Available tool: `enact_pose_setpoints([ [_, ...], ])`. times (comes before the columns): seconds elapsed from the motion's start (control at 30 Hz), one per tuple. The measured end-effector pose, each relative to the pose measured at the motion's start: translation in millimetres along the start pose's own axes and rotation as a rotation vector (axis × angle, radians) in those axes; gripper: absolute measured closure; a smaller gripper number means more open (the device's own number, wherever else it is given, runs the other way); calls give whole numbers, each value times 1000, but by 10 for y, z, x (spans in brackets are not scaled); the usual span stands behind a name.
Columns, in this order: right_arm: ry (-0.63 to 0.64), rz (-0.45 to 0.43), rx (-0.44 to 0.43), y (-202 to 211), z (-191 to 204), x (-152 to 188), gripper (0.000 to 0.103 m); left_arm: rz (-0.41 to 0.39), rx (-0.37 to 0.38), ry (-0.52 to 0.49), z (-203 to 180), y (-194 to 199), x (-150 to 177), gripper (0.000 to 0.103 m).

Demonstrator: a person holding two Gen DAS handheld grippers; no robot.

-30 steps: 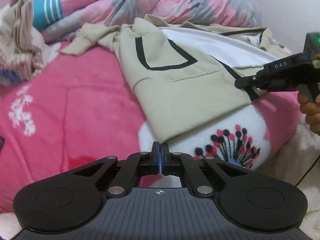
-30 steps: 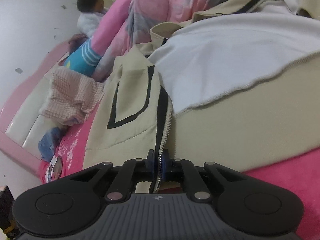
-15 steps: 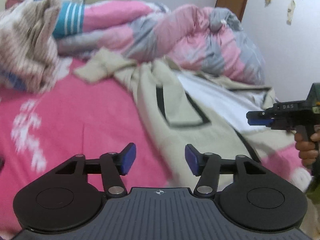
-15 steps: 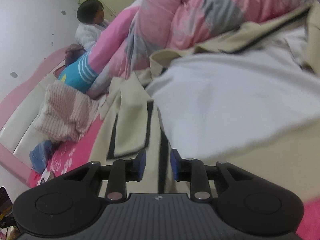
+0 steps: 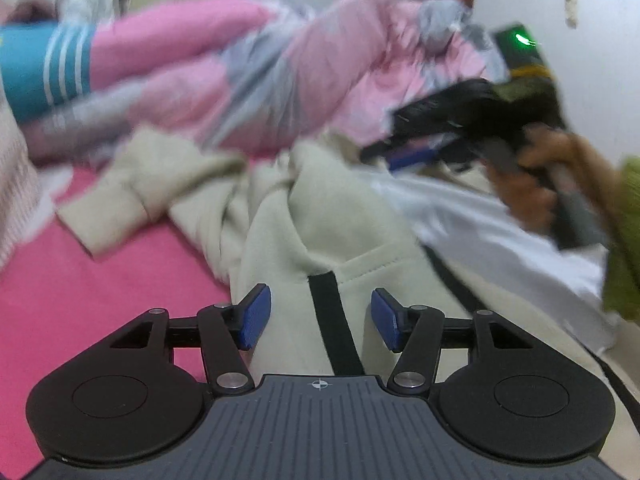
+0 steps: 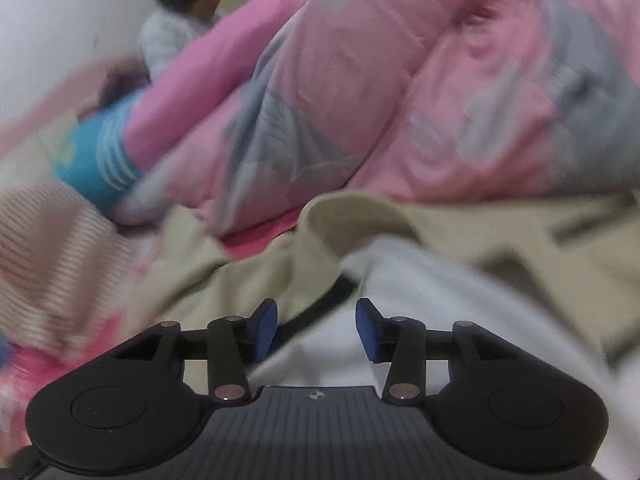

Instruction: Fold clothes

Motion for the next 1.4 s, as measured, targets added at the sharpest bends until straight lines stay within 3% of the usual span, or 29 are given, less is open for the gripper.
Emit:
enact_pose_setpoints([
  [0.23,135,52,52,-672,-36,-62,57,-8,26,59,33,-55,-3,48],
  [0.37,185,25,39,-526,68,-105,83,-20,20,102,91,-59,-12,53],
  [0.47,236,-51,50,-256,190,-289,88,-22,12,119,123,-73,-27,53],
  [0.6,313,-126,145,19,264,-692,89,-20,6,117,126,-69,-26,54],
  [0.7,409,-133,245,13,314,-905,89,-16,1,113,127,-67,-19,54],
  [0.9,721,-132,463,-449,454,-915,89,-14,5,114,138,-69,-12,54],
  [1.0,775,-134,530,-743,421,-841,87,-12,10,116,139,-73,-4,54],
  [1.07,745,-115,563,-906,311,-794,85,-13,10,115,136,-70,-1,54],
  [1.17,614,-98,515,-894,161,-793,85,-14,8,112,133,-68,1,53],
  [1.27,428,-164,417,-453,33,-959,75,-14,6,109,131,-72,1,53],
  [1.33,275,-186,341,-87,-98,-1051,74,-13,5,108,131,-77,1,53],
  [1.4,151,-131,255,163,-223,-973,73,-13,5,108,131,-77,1,53],
])
Point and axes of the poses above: each gripper's, at about its wrist camera, not at the fingertips, and y roughly against the way its jaws point, z to its left, x to its underside, the point moved 10 cm from there along -y, roughly the way its jaws point, and after that the axes turned 8 degrees about -y, right-handed, at the moved point
